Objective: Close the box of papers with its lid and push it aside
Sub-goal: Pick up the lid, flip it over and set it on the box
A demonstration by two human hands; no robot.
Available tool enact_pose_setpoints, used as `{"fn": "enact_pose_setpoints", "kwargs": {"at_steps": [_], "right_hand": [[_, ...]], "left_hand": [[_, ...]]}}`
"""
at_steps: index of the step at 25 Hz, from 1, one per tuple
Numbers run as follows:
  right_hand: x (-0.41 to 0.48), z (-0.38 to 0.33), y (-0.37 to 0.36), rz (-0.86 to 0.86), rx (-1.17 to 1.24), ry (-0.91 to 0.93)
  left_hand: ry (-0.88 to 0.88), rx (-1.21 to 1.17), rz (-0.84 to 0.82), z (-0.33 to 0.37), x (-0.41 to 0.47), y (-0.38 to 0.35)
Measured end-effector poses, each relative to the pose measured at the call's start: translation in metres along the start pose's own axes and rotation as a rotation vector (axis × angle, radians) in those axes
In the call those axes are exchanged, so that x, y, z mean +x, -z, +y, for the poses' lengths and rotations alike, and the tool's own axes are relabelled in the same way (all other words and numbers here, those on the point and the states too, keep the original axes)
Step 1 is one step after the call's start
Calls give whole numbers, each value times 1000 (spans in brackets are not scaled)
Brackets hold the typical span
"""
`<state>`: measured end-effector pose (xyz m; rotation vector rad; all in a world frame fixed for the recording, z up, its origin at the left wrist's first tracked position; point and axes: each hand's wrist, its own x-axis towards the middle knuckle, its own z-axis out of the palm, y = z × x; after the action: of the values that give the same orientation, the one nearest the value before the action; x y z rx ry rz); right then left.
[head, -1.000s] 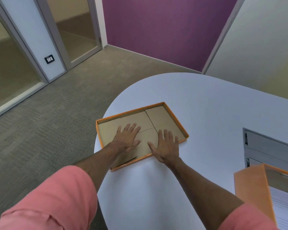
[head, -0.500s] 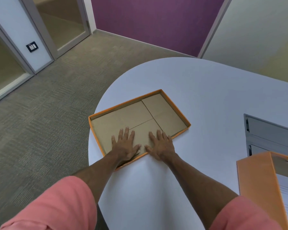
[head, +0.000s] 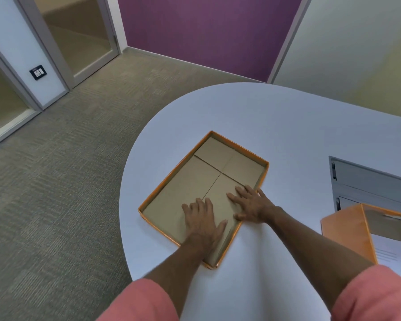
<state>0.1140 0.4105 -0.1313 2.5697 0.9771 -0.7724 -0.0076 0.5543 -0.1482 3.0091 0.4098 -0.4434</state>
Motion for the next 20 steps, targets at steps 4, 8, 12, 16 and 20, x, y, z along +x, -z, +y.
{"fn": "enact_pose_setpoints", "kwargs": {"at_steps": [4,8,12,16,20], "right_hand": [[-11,-12,-6,215,253,-130],[-17,-29,-15,452,755,-456],[-13,-38,-18,389,968,-658],[-10,-37,-16,296,1111,-695],[-20,-25,-10,306,1142,-737]], "left_hand": [[-7,-86,141,-26,26,21],[-7,-236,129,-69,61,37],[190,-481,-48,-98,84,34],[281,-696,-94,-101,91,32],[344,-925,-92,-97,85,44]]}}
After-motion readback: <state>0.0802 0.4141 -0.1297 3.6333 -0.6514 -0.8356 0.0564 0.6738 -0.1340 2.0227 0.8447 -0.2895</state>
